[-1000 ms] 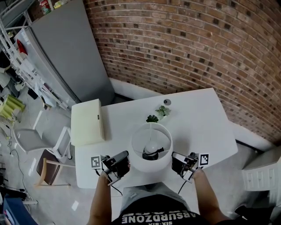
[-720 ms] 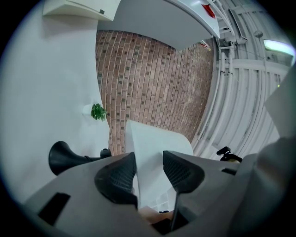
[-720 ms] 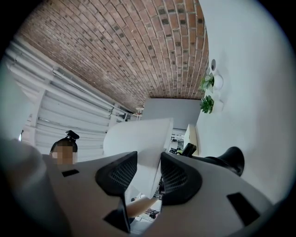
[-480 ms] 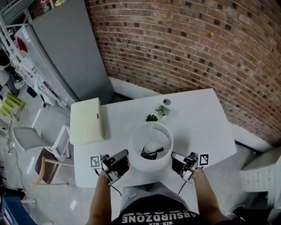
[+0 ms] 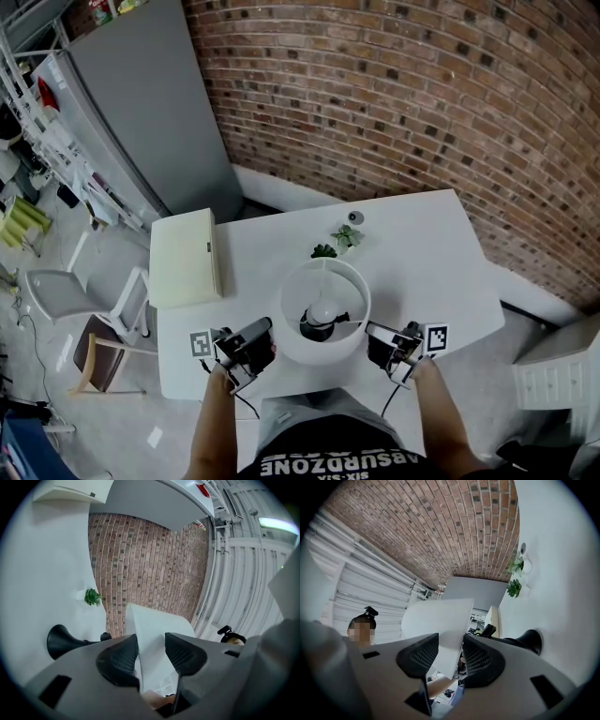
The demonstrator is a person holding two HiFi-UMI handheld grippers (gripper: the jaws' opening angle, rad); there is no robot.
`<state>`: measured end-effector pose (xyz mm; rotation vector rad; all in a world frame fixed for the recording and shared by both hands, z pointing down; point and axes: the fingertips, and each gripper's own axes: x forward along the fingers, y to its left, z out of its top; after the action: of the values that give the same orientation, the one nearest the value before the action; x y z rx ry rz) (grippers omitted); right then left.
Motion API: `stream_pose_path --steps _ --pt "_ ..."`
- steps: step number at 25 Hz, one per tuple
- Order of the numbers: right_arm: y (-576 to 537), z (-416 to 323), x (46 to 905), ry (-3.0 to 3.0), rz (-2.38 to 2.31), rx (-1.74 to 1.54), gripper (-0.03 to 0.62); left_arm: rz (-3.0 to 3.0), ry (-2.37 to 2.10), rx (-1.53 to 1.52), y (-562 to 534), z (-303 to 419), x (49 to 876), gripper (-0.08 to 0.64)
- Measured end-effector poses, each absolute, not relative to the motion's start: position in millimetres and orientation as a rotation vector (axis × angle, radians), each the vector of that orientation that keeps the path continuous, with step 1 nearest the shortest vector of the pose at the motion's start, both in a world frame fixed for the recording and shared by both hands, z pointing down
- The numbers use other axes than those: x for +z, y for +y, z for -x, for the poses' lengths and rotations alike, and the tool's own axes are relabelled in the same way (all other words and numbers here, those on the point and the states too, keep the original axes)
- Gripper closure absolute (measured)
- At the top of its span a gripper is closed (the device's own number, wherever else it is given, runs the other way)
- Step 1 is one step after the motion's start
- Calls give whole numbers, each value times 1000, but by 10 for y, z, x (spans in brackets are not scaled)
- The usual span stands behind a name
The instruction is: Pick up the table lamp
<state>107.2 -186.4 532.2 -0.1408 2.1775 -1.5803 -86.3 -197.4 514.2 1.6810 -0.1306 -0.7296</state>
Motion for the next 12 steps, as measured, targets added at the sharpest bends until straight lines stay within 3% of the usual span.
stream_pose_path --steps 12 --pt "-1859 -1067 5101 2234 143 -1516 428 -1746 -103 -715 -1960 870 4913 377"
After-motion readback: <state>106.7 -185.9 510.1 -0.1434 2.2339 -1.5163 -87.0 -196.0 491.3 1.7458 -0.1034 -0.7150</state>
